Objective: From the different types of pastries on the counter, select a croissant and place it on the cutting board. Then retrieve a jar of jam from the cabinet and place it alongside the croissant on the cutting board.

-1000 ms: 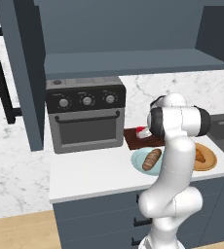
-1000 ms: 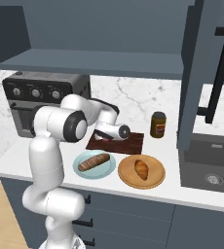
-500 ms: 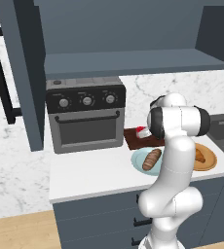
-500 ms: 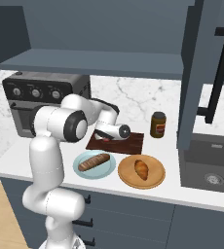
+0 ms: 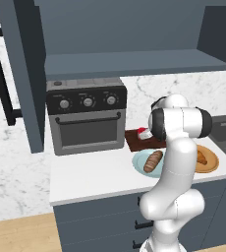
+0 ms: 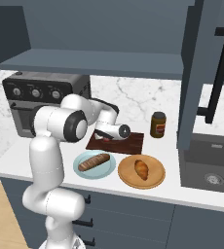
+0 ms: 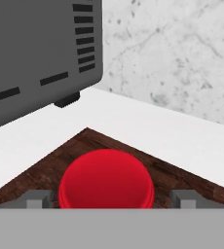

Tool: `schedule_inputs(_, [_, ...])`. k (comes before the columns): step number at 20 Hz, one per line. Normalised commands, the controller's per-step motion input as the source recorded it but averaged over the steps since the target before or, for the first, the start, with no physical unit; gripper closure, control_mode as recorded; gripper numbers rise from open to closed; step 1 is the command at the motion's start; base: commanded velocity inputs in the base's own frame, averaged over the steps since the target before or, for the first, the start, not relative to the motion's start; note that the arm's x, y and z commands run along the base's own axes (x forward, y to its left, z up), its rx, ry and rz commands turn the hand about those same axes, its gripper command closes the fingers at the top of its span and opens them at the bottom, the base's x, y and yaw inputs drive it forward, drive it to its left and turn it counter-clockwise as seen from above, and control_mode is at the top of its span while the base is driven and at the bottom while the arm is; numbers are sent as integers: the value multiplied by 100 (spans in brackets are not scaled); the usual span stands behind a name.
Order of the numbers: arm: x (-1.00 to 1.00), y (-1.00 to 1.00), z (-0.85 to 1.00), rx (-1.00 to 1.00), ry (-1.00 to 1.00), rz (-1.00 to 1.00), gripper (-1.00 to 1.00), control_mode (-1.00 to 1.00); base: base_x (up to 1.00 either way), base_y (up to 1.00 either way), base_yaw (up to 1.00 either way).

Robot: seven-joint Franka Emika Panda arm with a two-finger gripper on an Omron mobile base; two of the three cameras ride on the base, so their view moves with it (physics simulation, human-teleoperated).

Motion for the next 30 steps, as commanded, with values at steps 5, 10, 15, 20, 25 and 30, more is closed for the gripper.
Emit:
schedule_inputs(5, [0, 0, 0, 0, 0, 0, -100, -100, 0, 0, 0])
schedule_inputs(10, [0, 0, 0, 0, 0, 0, -100, -100, 0, 0, 0])
schedule_inputs(15, [0, -3, 2, 0, 0, 1, -100, -100, 0, 0, 0])
schedule_inputs(20, [-7, -19, 10, 0, 0, 0, -100, -100, 0, 0, 0])
schedule_inputs(25, [-15, -30, 7, 0, 0, 0, -100, -100, 0, 0, 0])
schedule_inputs(30, [-22, -31, 4, 0, 0, 0, -100, -100, 0, 0, 0])
